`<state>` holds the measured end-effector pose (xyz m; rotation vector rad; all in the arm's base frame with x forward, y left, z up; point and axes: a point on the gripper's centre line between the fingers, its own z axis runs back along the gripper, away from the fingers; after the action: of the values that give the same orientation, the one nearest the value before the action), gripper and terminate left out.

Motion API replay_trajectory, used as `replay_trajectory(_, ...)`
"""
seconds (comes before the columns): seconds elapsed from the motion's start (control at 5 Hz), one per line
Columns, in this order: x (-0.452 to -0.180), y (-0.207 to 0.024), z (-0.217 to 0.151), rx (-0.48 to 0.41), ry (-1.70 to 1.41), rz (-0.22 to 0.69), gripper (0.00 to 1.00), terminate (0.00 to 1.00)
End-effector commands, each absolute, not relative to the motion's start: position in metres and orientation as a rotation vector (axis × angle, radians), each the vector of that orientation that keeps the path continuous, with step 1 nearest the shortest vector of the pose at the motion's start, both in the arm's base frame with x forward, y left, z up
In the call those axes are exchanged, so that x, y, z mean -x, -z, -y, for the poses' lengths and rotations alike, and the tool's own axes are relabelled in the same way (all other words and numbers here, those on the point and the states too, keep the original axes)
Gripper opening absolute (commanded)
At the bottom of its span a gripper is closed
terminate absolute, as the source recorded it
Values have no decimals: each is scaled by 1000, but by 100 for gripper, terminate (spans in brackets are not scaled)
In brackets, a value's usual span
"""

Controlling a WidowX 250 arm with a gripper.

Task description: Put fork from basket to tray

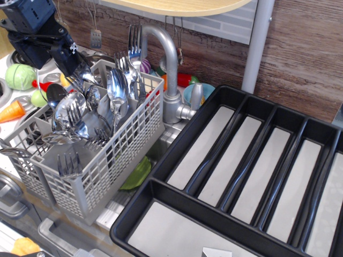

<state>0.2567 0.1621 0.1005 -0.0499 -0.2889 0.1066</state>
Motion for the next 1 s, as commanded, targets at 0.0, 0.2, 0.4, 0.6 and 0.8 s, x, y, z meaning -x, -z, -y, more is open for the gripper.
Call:
replay_trajectory(0.0, -257, -100, -162, 50, -107, 289, 100, 0)
replay_trajectory(0.2, -260, -96, -156, 71, -112, 296, 100, 0)
replay_trajectory(0.4, -265, -89, -152, 49, -131, 305, 100, 0)
replay_trajectory(0.6, -270, -80, -153, 57, -143, 302, 100, 0)
replay_trajectory(0.8, -274, -73, -154, 32, -189, 279, 0, 0)
